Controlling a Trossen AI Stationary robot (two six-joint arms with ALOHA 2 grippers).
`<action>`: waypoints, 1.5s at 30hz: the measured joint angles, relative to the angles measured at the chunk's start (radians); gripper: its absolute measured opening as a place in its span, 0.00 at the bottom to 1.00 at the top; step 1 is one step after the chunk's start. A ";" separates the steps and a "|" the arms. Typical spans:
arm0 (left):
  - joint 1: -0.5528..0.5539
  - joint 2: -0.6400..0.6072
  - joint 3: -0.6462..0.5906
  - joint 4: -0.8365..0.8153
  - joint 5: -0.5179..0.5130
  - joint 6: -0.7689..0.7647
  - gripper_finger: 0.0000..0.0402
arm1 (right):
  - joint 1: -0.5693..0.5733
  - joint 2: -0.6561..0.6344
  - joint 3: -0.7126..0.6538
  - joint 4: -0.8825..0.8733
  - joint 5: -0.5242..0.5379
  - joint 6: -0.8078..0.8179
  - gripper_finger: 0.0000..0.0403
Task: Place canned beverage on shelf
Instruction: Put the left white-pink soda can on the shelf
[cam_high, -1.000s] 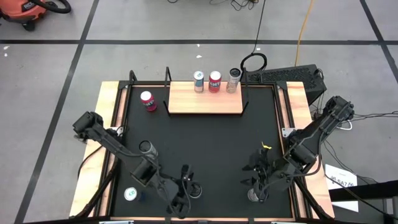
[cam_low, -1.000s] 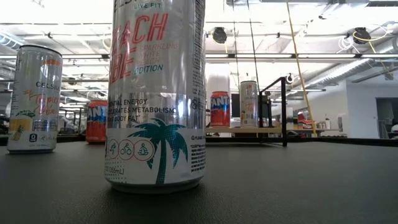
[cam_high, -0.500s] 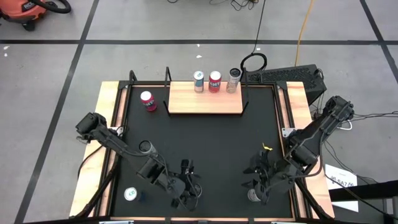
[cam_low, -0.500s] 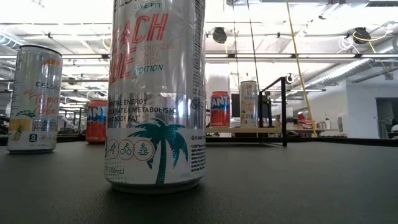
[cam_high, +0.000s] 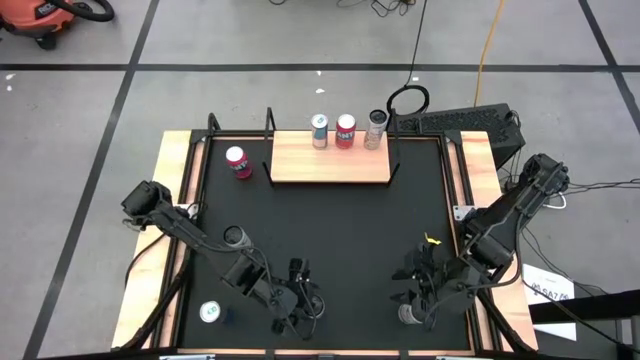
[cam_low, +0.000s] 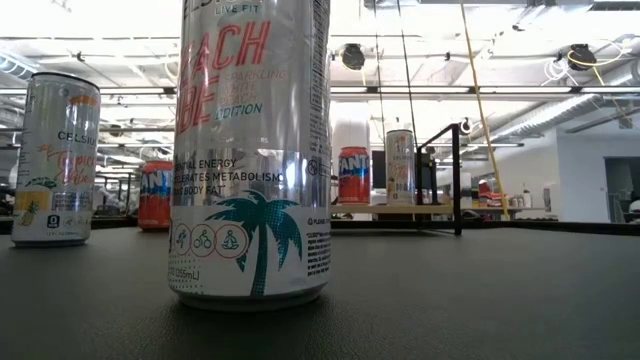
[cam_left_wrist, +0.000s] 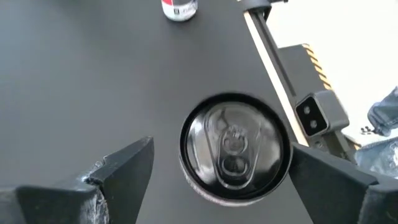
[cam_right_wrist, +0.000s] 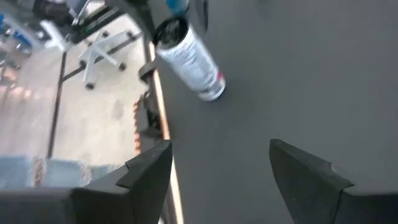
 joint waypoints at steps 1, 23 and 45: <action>0.000 0.000 -0.010 0.008 0.002 0.000 0.89 | -0.001 0.000 0.000 0.000 0.018 -0.001 0.64; 0.034 0.009 -0.029 0.083 0.038 0.027 0.61 | -0.054 0.118 0.000 0.110 0.184 -0.148 0.83; 0.215 -0.184 0.019 0.089 -0.016 -0.007 0.59 | -0.260 0.118 0.000 0.373 0.015 -0.448 0.83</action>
